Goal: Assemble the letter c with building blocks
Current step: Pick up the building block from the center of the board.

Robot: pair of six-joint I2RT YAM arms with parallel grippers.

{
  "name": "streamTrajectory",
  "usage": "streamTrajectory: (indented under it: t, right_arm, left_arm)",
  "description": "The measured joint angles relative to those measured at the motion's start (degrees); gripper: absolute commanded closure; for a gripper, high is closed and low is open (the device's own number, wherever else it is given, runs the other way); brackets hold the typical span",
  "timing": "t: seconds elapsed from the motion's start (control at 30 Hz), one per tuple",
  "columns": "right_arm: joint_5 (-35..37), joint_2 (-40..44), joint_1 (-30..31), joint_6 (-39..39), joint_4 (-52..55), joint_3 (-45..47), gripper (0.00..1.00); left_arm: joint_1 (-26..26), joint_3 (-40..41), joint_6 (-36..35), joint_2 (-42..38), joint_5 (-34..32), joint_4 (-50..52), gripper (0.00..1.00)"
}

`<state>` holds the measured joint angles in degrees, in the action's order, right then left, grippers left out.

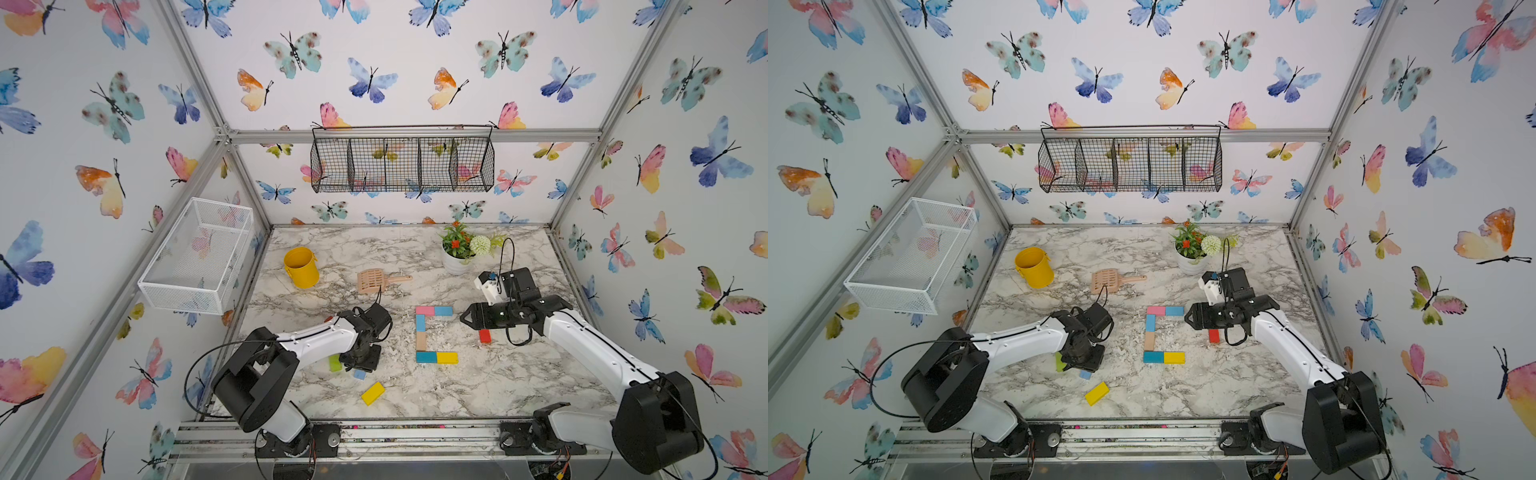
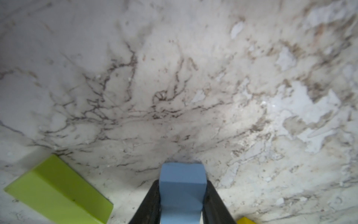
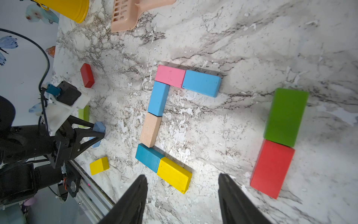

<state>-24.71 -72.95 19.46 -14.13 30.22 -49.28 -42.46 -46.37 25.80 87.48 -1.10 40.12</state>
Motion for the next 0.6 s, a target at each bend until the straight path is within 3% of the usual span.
streamTrajectory:
  t: [0.3,0.6]
  right_arm:
    - [0.02,0.00,0.00,-0.26,0.02,0.00,0.37]
    - [0.46,0.63,0.00,-0.87,0.26,0.00,0.36]
  left_arm:
    - [-0.28,-0.13,-0.59,-4.15,1.03,0.15,0.72]
    - [-2.14,-6.45,-0.92,-4.39,1.22,1.97,0.73]
